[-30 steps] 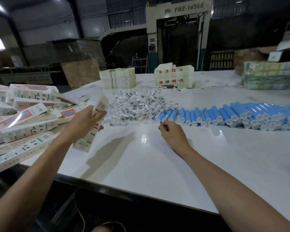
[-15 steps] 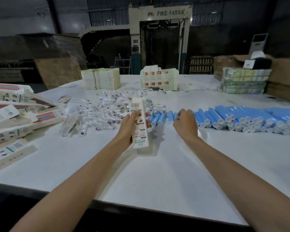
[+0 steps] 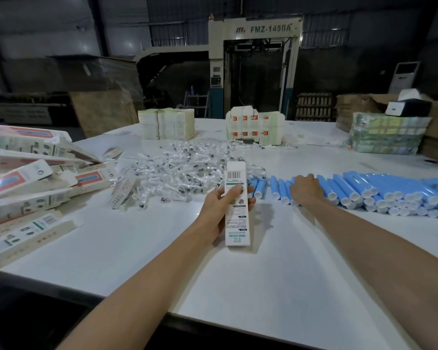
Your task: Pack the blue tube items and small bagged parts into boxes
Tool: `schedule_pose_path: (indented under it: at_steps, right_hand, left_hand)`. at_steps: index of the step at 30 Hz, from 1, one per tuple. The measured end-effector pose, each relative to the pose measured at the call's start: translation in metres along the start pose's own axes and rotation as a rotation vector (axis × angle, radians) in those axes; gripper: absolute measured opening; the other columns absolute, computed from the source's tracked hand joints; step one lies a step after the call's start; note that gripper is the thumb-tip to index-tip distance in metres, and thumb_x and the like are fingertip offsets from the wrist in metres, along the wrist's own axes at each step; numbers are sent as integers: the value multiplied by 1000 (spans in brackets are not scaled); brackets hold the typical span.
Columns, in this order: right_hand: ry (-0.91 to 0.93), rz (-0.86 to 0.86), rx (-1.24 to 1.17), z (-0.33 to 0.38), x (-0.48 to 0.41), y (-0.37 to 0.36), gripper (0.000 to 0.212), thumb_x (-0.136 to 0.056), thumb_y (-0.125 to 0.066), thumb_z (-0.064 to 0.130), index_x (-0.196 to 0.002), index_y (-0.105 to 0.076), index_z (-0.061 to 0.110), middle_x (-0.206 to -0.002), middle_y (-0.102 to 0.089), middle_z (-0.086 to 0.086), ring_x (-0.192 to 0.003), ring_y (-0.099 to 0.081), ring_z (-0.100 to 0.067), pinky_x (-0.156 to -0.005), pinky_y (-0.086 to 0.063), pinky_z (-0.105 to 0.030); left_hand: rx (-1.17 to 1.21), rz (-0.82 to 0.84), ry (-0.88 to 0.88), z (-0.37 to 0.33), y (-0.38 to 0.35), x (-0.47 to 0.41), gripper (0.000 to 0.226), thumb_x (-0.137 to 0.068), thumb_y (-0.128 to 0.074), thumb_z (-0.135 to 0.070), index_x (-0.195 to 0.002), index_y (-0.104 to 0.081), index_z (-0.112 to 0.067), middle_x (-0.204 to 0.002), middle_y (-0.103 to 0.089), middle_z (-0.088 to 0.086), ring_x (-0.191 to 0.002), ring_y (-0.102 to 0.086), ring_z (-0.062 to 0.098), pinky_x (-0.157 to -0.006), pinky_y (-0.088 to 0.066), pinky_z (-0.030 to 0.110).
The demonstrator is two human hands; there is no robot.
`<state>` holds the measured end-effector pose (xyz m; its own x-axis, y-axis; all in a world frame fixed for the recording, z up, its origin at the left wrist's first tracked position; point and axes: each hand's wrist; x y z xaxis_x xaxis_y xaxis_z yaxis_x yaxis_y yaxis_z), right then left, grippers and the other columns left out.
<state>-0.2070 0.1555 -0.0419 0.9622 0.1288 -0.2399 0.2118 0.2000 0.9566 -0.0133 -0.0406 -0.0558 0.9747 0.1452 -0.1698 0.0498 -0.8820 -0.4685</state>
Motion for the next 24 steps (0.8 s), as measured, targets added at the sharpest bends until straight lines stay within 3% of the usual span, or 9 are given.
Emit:
schedule_pose_path:
  at_steps: [8, 13, 15, 18, 21, 24]
  right_hand:
    - [27, 10, 282, 7, 14, 2, 37, -103, -54, 13, -138, -52, 4, -140, -50, -20, -129, -50, -33, -105, -45, -41]
    - [-16, -145, 184, -5, 26, 7, 58, -103, -54, 16, -149, -27, -8, -142, -48, -27, -129, -51, -39, -105, -43, -45]
    - [0, -174, -85, -7, 29, 22, 56, -104, -53, 13, -150, -26, -4, -143, -44, -27, -127, -49, -41, -99, -41, -48]
    - [8, -196, -821, 5, 38, 60, 43, -106, -45, 5, -148, -37, 8, -134, -50, -14, -116, -56, -36, -83, -47, -43]
    - [134, -108, -1454, 28, 56, 100, 33, -107, -50, 4, -141, -48, 4, -119, -61, -8, -108, -66, -22, -97, -59, -45]
    - [285, 41, -1828, 51, 71, 126, 44, -102, -62, 2, -143, -44, 2, -127, -63, -18, -109, -73, -25, -87, -63, -41]
  left_hand:
    - [-55, 27, -34, 0, 0, 1, 43, -99, -77, -17, -137, -65, -2, -129, -76, 18, -106, -77, 33, -94, -63, 43]
    - [-79, 28, -39, 0, 1, 1, 47, -95, -83, -19, -137, -67, -6, -127, -77, 18, -110, -77, 38, -93, -64, 45]
    - [-88, 43, -37, 0, 0, 1, 47, -93, -85, -20, -136, -68, -10, -126, -77, 18, -111, -77, 39, -90, -64, 44]
    - [-132, 68, -49, -1, -1, 0, 51, -88, -90, -25, -134, -71, -16, -126, -78, 16, -110, -78, 40, -86, -65, 42]
    - [-144, 72, -46, 0, -1, -1, 52, -87, -91, -26, -134, -71, -16, -125, -78, 17, -109, -77, 42, -87, -66, 44]
    - [-175, 61, -50, 0, -2, 1, 50, -86, -92, -28, -132, -73, -18, -123, -78, 17, -109, -77, 43, -93, -65, 52]
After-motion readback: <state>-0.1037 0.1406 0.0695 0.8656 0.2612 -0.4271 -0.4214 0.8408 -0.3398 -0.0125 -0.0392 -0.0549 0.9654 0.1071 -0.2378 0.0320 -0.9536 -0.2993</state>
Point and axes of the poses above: each hand's wrist, its own x-axis away from the middle knuckle, its own y-axis out of the back of the hand, z = x × y
